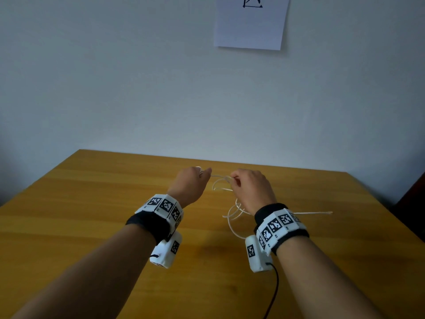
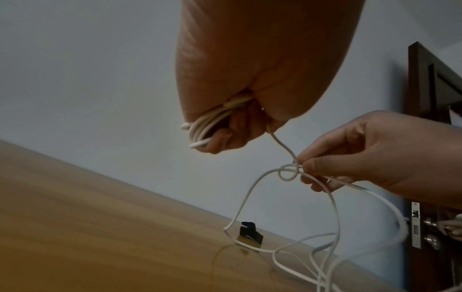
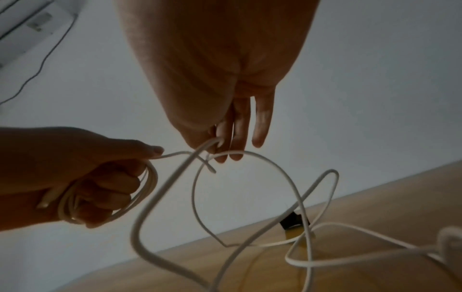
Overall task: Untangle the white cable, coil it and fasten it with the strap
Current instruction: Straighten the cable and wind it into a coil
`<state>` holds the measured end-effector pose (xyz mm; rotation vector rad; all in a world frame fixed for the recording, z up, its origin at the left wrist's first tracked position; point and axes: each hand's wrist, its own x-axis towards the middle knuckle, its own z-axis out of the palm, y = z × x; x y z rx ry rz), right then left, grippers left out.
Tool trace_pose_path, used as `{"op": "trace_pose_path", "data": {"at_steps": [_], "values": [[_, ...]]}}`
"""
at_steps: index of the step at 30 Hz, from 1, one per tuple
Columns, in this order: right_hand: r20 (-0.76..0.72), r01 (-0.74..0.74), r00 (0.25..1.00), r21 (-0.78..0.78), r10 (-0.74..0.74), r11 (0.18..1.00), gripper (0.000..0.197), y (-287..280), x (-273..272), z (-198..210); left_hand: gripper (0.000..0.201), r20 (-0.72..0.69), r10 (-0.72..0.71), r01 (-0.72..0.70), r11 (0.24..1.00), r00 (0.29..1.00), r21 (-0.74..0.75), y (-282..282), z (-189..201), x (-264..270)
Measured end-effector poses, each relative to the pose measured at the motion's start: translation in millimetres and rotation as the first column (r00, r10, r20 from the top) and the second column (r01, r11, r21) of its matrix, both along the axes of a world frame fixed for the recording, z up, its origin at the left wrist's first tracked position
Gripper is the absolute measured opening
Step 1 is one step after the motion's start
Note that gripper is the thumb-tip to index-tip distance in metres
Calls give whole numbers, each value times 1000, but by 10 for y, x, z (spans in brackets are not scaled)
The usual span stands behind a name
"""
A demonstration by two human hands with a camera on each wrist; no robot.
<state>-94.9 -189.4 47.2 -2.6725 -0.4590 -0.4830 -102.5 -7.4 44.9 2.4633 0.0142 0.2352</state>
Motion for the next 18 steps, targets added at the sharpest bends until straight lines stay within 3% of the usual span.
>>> {"op": "trace_pose_path", "data": {"at_steps": [5, 12, 18], "values": [[8, 68, 998, 174, -70, 982, 17, -103, 34, 21, 52, 1, 27, -27, 1000, 1000, 6, 56, 2, 17], [-1, 255, 966, 167, -259, 952, 19, -161, 81, 46, 50, 12, 80, -80, 996, 997, -42, 31, 11, 33], [-50, 195, 980, 116, -191, 974, 26, -171, 42, 85, 51, 54, 88, -82, 991, 995, -109, 21, 25, 53]]}}
